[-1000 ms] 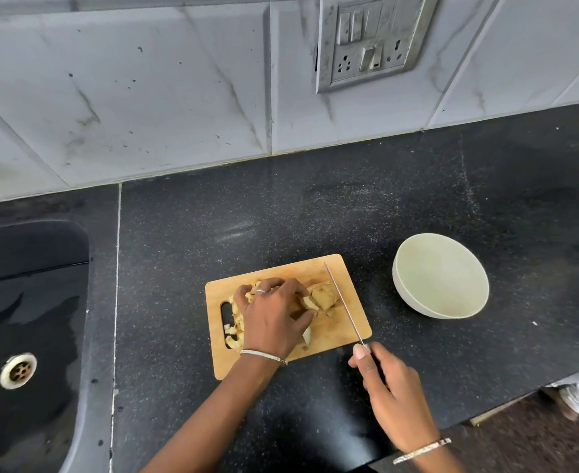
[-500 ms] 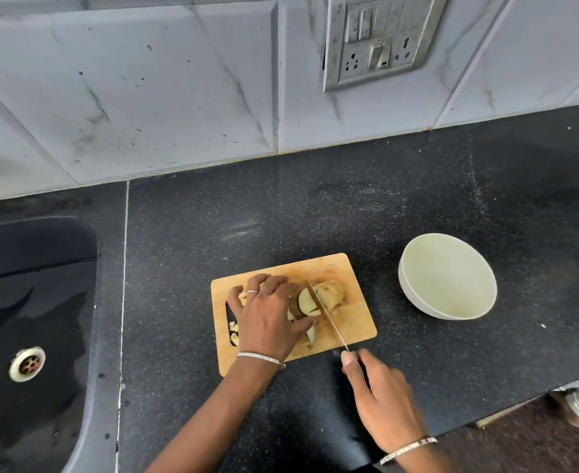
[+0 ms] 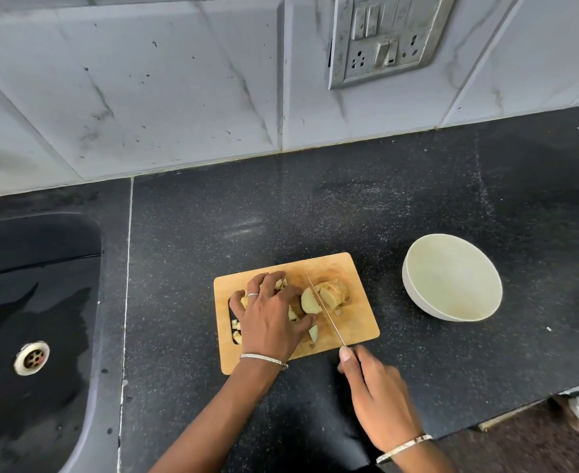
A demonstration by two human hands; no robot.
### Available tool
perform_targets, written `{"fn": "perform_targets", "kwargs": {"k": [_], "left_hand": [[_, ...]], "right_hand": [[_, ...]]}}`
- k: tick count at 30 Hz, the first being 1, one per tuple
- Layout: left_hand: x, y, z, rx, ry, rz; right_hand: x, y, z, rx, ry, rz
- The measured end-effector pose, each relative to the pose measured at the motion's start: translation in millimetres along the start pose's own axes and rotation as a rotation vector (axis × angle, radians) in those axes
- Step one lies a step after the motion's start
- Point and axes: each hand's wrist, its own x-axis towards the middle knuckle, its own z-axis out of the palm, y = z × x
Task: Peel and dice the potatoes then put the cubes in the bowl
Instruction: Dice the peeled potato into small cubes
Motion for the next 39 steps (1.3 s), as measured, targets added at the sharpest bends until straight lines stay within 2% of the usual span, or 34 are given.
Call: {"fn": "perform_targets", "kwargs": {"k": [14, 21, 29, 34, 39], "left_hand": [[-2, -1, 1, -0.061, 0.008, -0.031], [0, -3, 1, -0.048, 0.006, -0.024], [1, -4, 2, -0.075, 0.006, -0.029], [0, -4, 3, -0.028, 0.003, -0.043], [-1, -4, 2, -0.037, 0.024, -0.048]], "right_hand": [[-1, -8, -3, -0.007, -0.083, 0.032], [5, -9, 2, -0.080, -0.097, 0.039], [11, -19, 5, -0.152, -0.119, 0.136], [8, -21, 8, -0.265, -0.085, 0.082], [-6, -16, 1, -0.235, -0.127, 0.107]]}}
